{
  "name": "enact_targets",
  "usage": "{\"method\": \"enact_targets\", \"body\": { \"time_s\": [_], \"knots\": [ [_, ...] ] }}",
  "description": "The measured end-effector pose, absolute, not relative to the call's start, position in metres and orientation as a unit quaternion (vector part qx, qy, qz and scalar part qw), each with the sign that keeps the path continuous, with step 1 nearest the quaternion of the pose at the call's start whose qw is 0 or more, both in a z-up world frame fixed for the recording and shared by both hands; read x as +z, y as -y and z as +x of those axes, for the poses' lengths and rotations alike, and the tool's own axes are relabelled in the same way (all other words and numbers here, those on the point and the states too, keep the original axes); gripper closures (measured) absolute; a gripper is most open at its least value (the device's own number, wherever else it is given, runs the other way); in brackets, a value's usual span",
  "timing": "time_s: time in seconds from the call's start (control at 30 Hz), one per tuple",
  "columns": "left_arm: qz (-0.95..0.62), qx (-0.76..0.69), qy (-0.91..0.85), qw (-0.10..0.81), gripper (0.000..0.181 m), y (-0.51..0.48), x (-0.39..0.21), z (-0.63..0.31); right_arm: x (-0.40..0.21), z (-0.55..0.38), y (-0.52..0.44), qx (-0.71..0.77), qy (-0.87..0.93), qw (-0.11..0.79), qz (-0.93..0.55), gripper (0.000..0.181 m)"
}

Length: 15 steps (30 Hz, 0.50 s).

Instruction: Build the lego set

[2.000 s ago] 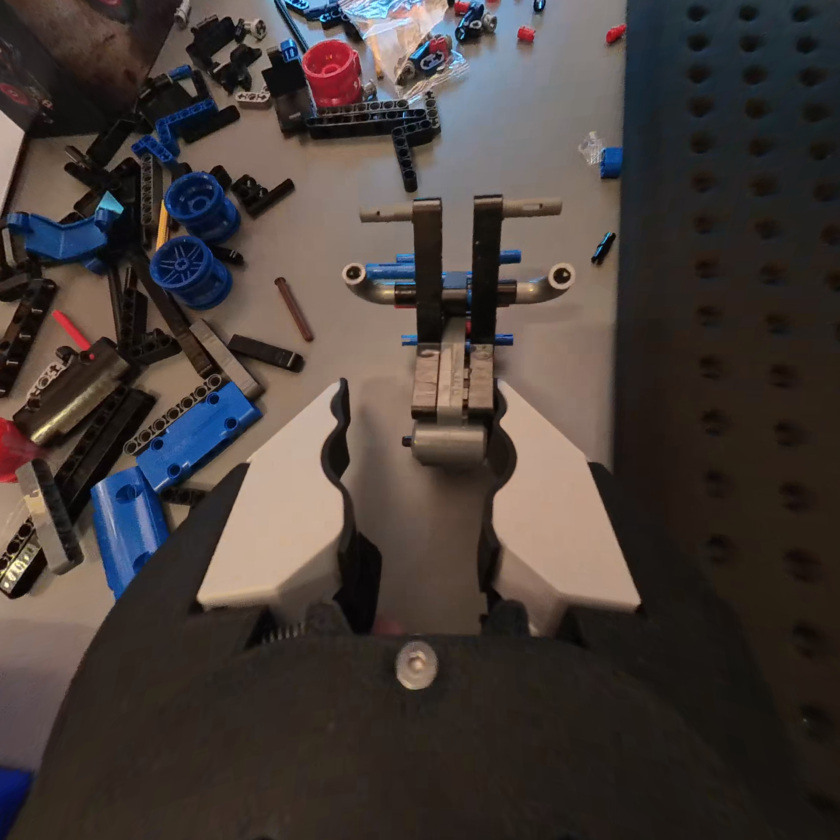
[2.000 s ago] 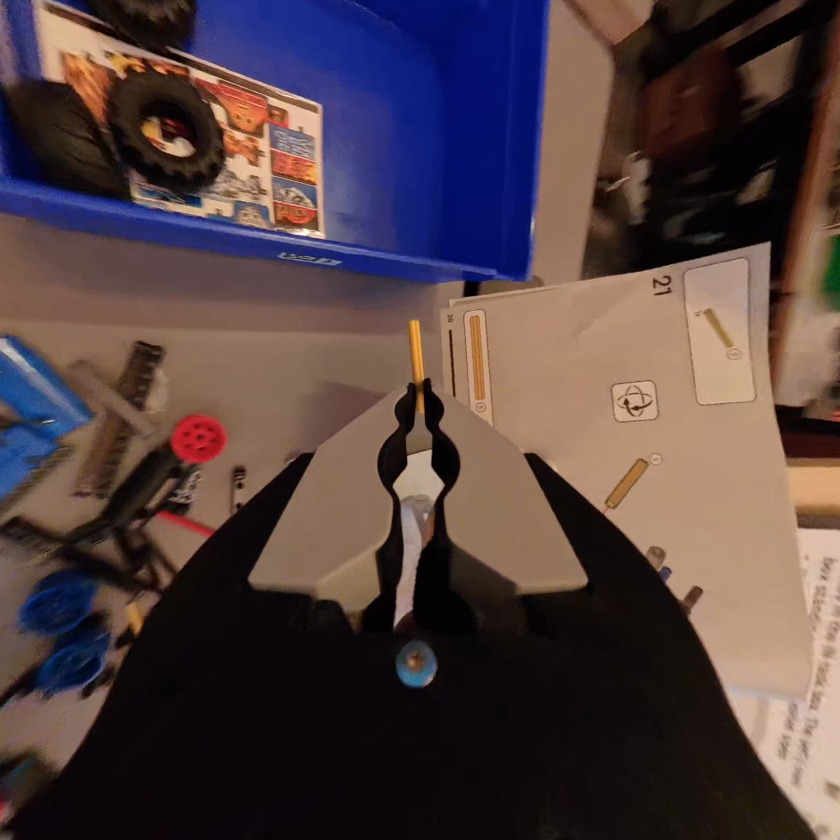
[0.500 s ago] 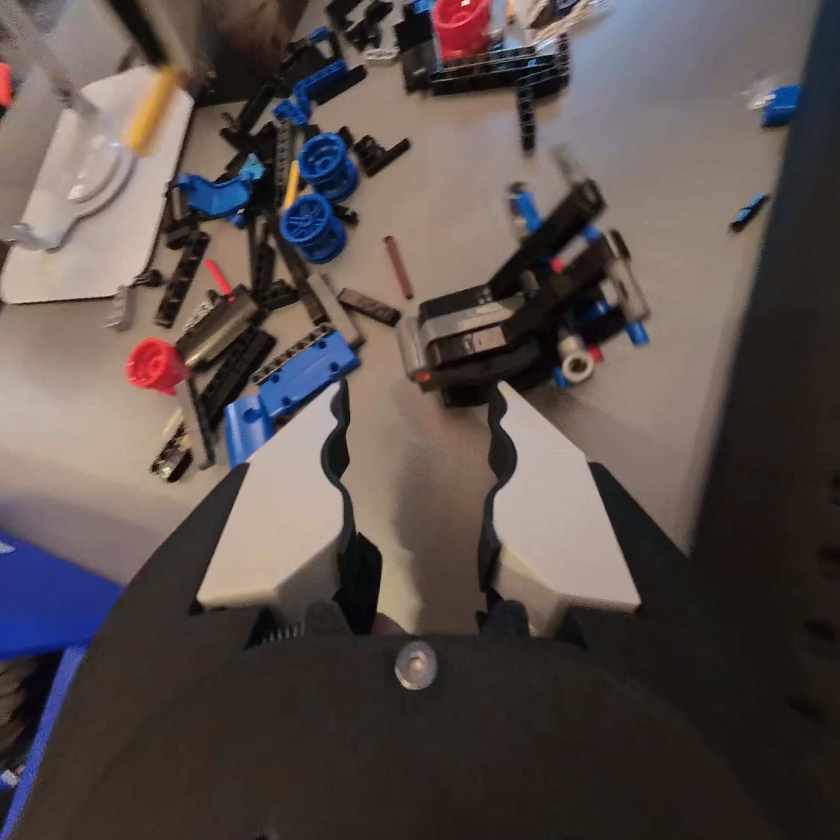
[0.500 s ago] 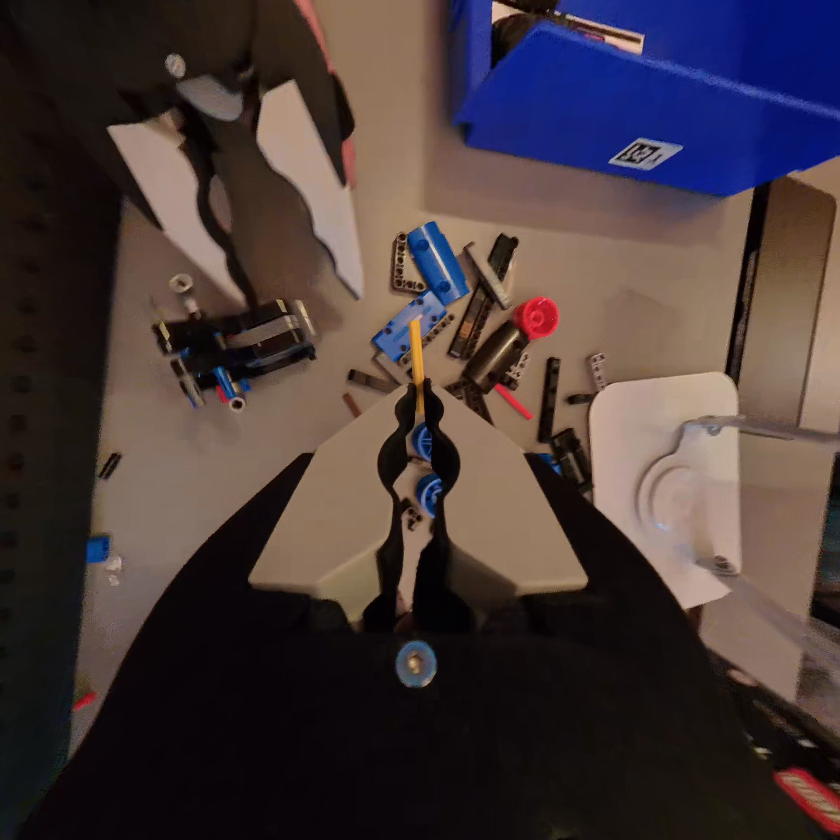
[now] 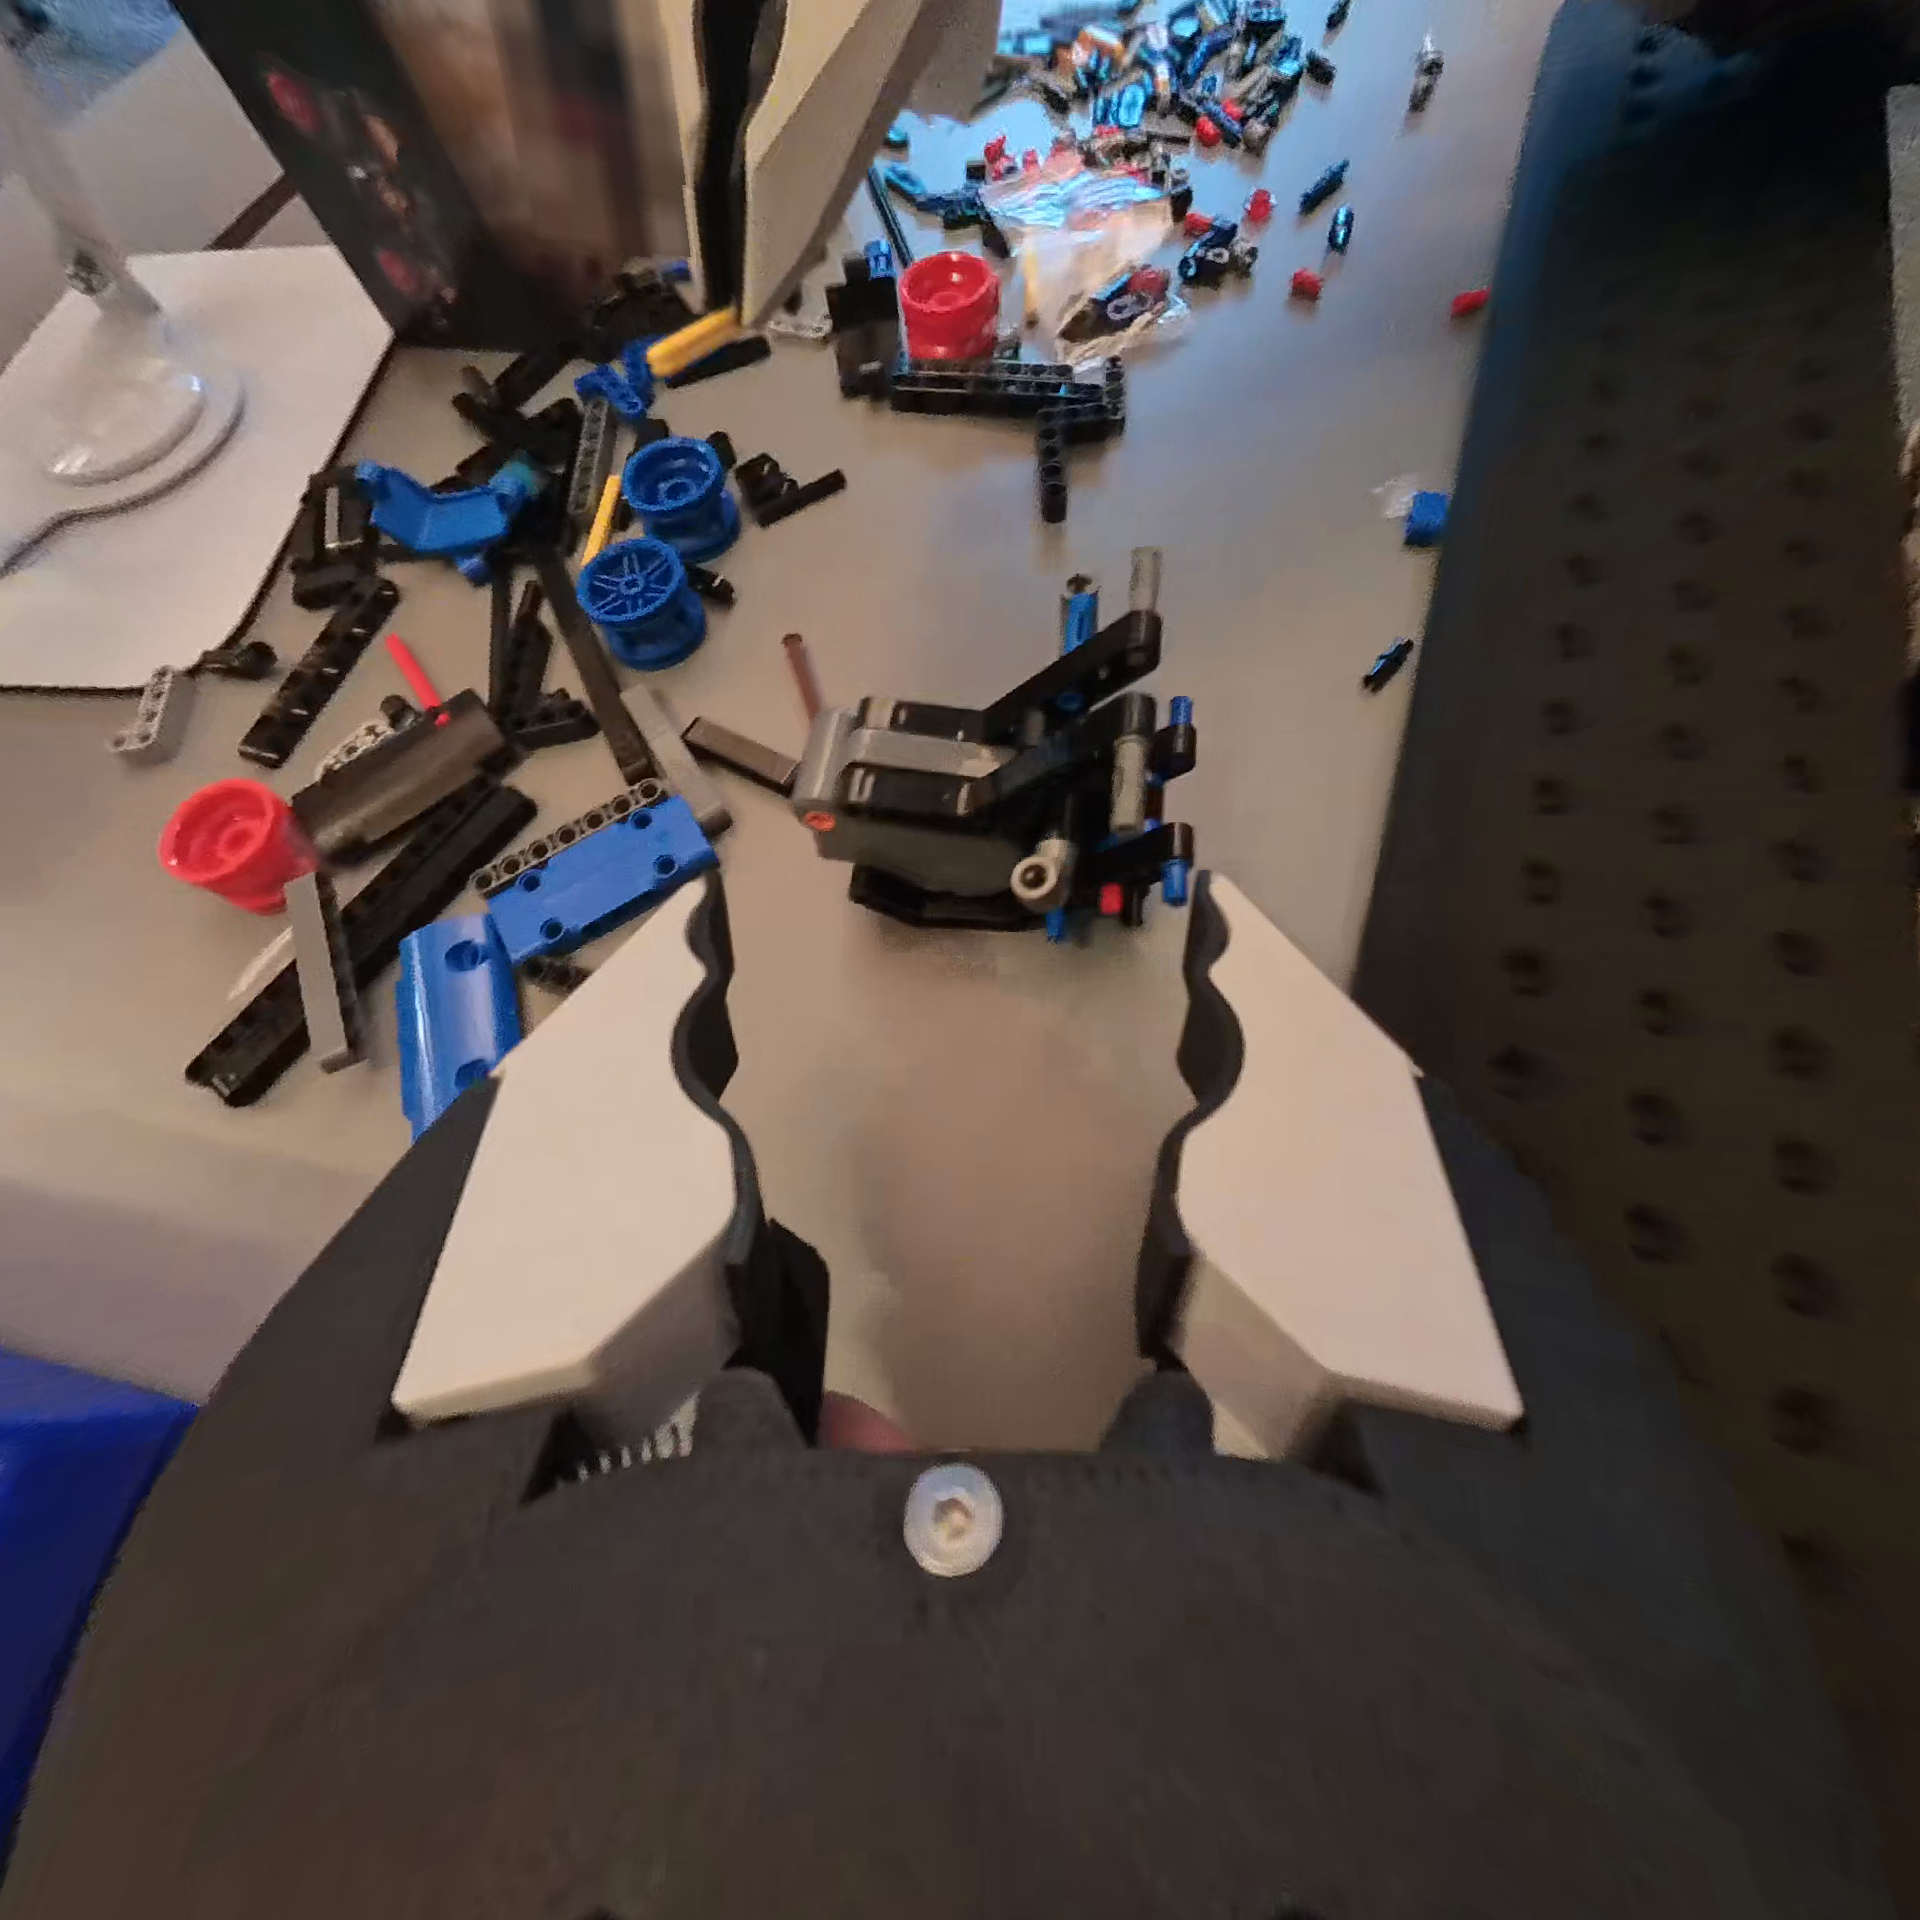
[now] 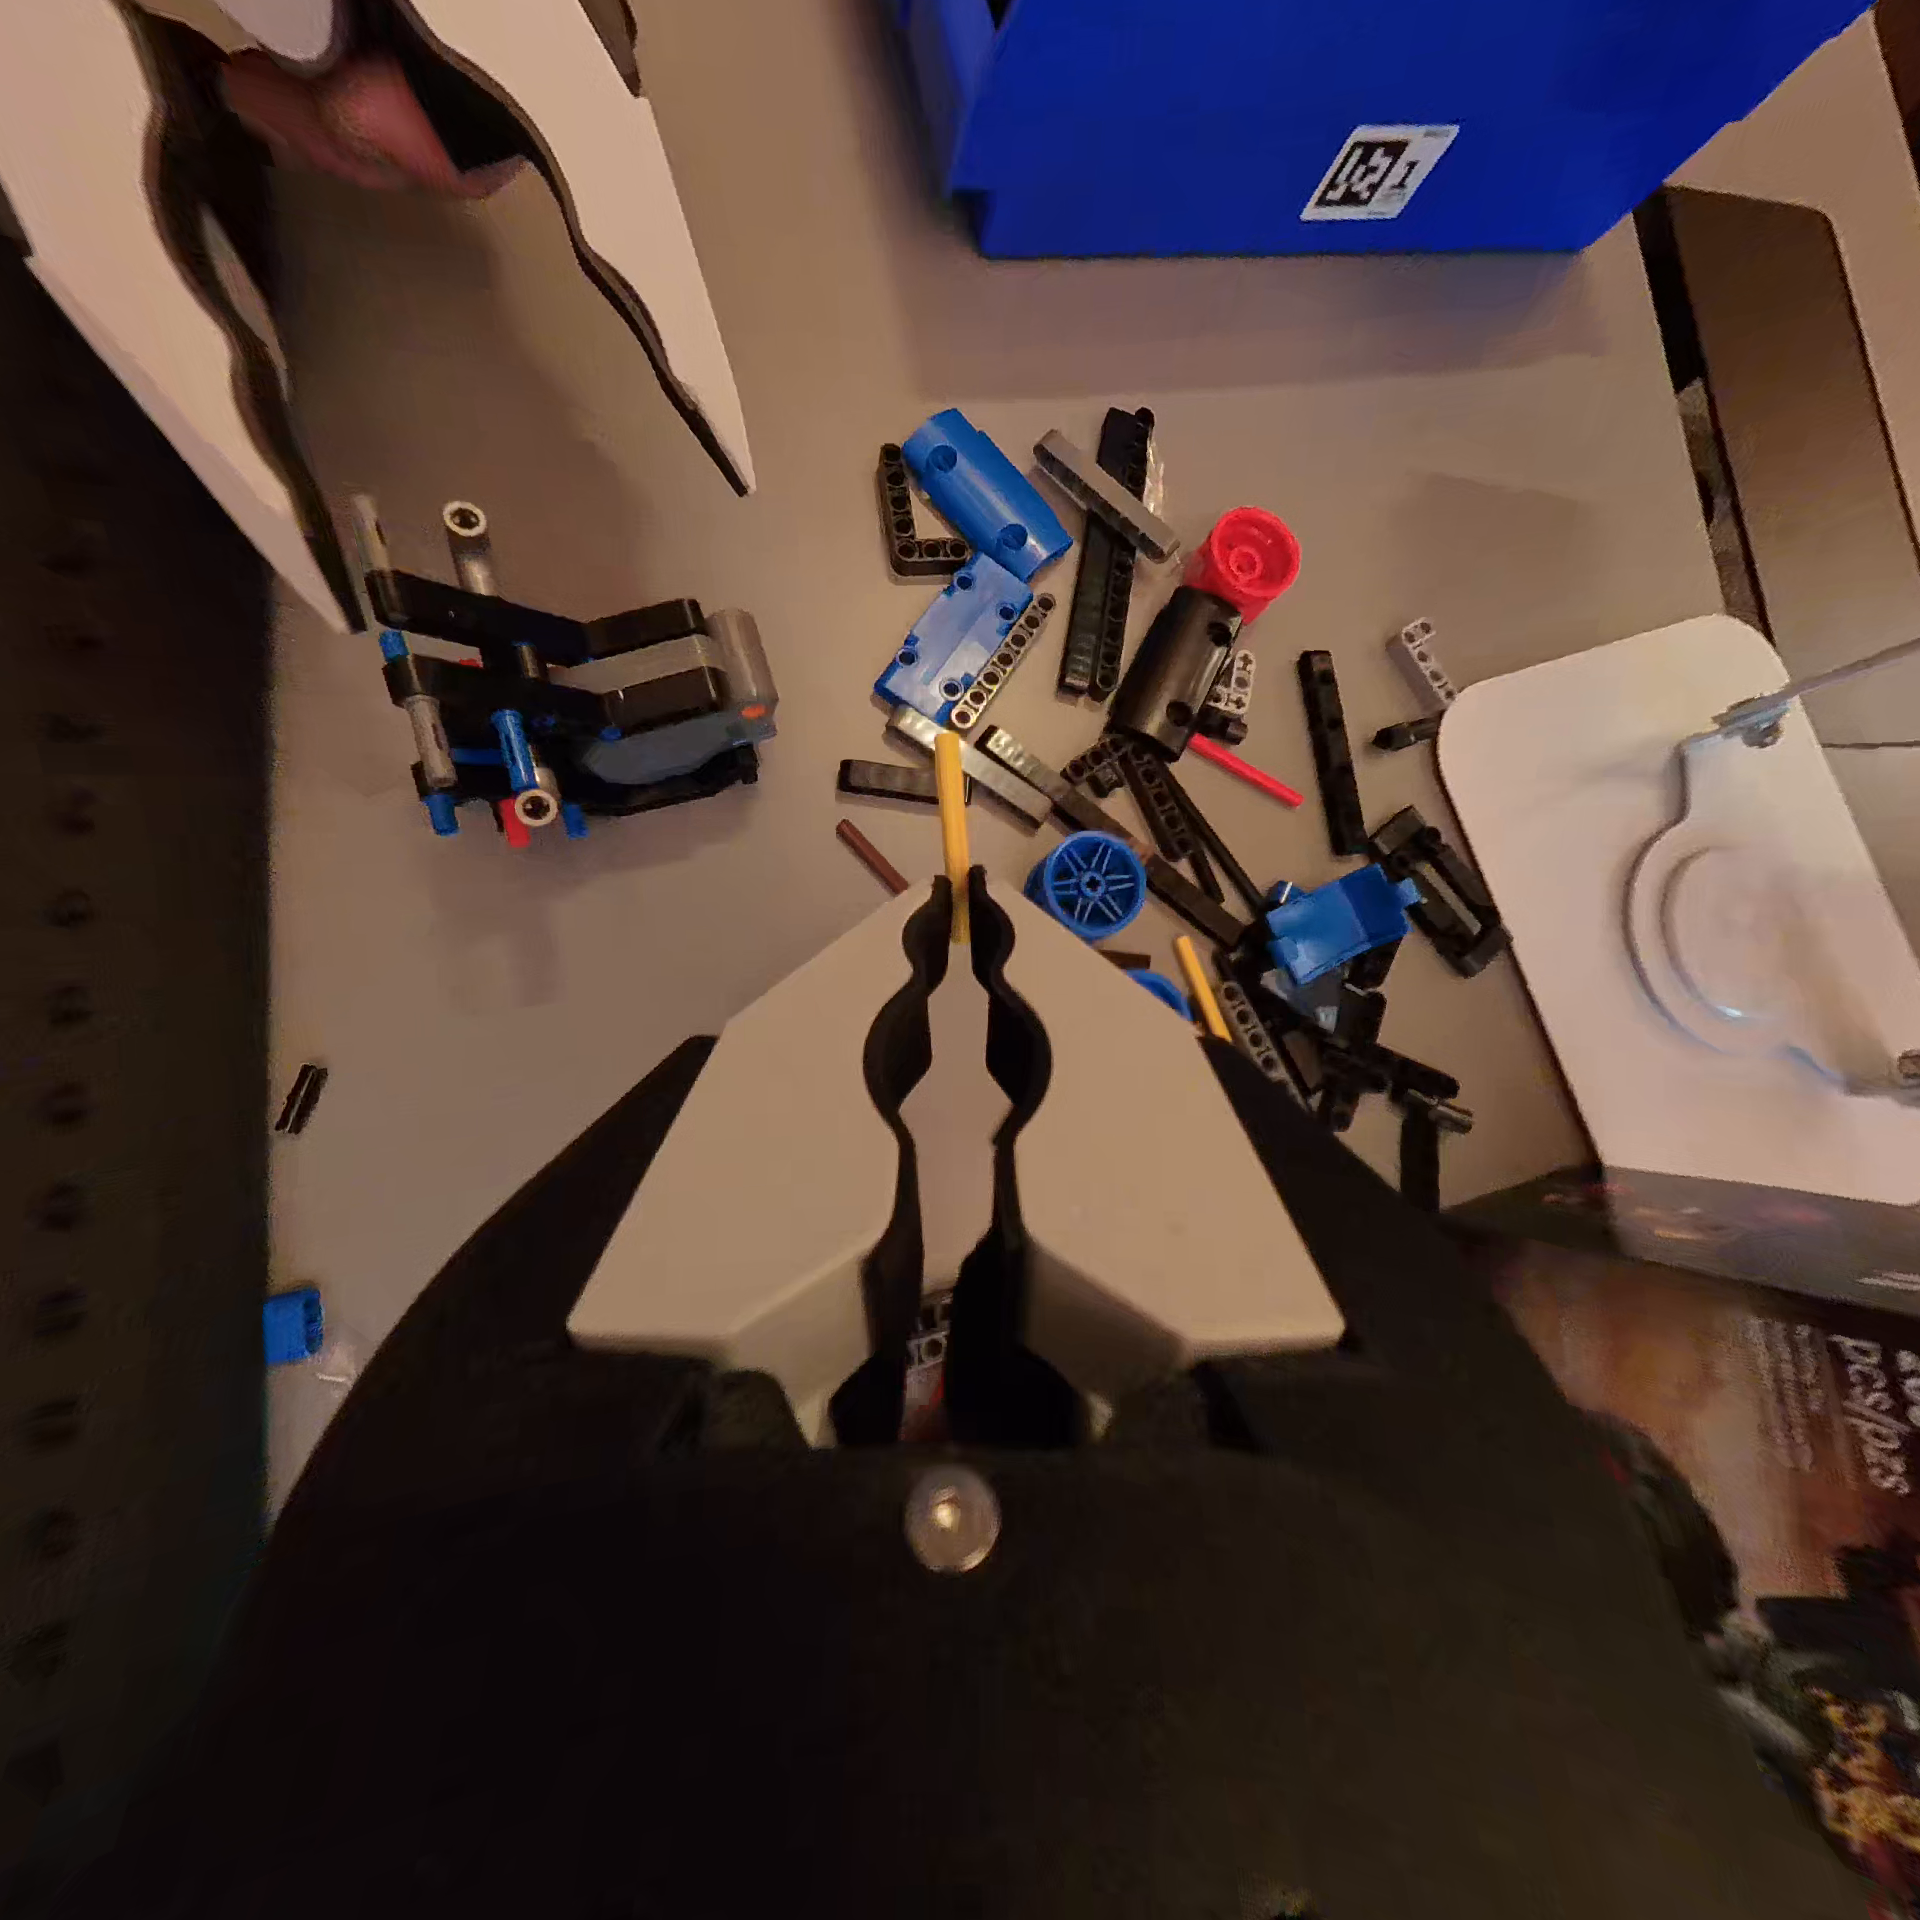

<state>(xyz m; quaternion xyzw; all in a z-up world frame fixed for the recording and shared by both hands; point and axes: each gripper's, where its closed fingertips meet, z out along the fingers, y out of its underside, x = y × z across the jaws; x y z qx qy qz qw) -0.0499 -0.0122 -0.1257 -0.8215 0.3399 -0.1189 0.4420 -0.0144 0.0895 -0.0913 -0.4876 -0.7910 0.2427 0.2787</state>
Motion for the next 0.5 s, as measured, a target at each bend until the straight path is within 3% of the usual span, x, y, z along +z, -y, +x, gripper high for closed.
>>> {"method": "enact_targets", "body": {
  "time_s": [0.13, 0.5],
  "knots": [
    [-0.834, -0.109, -0.352, 0.411, 0.092, 0.01, -0.139, -0.033, -0.103, -0.008, -0.089, 0.246, 0.779, 0.287, -0.499, 0.179],
    [-0.841, -0.124, -0.347, 0.396, 0.121, 0.005, -0.151, -0.029, -0.115, -0.006, -0.087, 0.164, 0.797, 0.359, -0.457, 0.179]
  ]
}}
